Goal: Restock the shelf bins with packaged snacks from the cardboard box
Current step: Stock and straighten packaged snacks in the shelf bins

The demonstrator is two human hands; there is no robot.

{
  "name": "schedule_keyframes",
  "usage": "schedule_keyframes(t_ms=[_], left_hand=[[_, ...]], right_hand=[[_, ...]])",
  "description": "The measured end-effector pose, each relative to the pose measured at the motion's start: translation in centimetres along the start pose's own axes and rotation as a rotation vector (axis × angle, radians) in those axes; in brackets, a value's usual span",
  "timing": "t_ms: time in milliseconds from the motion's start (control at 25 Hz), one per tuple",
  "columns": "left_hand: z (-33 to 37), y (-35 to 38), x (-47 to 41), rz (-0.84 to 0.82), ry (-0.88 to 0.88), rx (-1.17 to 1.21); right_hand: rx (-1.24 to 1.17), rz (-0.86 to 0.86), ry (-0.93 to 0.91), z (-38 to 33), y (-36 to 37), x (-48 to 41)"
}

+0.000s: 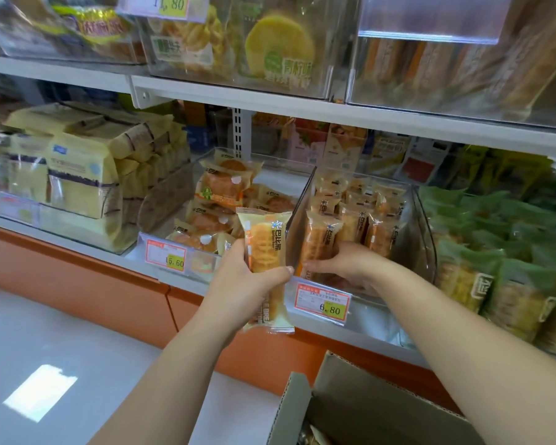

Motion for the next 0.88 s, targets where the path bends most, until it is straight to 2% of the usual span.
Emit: schedule_keyframes(t_ms=[120, 200, 240, 280, 360, 400, 440, 560, 600, 640, 760, 880], left_hand=[[0.3, -0.1, 0.3, 0.006, 0.008, -0.011], [0.9, 0.0, 0.6, 0.008, 0.031, -0.006], [1.4, 0.3, 0.7, 0.004, 0.061, -0.013], [2.1, 0.8, 0.9, -0.005, 0.104, -0.039], [3.8, 2.5, 1.2, -0.037, 0.215, -0.147], [4.6, 3.5, 1.4, -0.058, 0.263, -0.201], [5.2, 4.3, 1.6, -0.074, 0.298, -0.239], [6.0, 3.5, 0.6, 0.036, 0.372, -0.32], [5.8, 2.7, 0.0, 0.097, 0.376, -0.388], [5.3, 2.3, -0.5, 0.126, 0.355, -0.464], [3.4, 2.7, -1.1, 0.067, 0.291, -0.599], [3.1, 2.9, -1.1, 0.06, 0.304, -0.6]], right_hand=[[0.043, -0.007, -0.004, -0.3, -1.0, 1.6], [0.156, 0.145, -0.088, -2.0, -3.0, 4.2], [0.088, 0.234, -0.168, -3.2, -4.0, 5.8], [-0.054, 0.237, -0.249, -4.2, -4.3, 7.3], [-0.285, 0.076, -0.352, -6.0, -3.2, 10.3], [-0.313, 0.036, -0.375, -6.4, -3.0, 11.1], [-0.341, 0.074, -0.386, -6.3, -3.9, 11.5], [-0.49, 0.422, -0.299, -3.3, -10.4, 10.8], [-0.452, 0.482, -0.229, -1.9, -11.6, 10.2], [-0.371, 0.497, -0.151, -0.9, -11.9, 9.4], [-0.133, 0.395, -0.012, -0.1, -9.7, 6.1], [-0.138, 0.281, 0.078, -0.1, -6.9, 3.6]])
Point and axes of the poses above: each hand's wrist, its own x-axis away from the middle knuckle, its own y-axis out of the palm, z = x × y, the point moved 10 cm from there along -x, towards the middle knuckle, and after that the axes turned 1 degree about z, right-handed, at the moved point
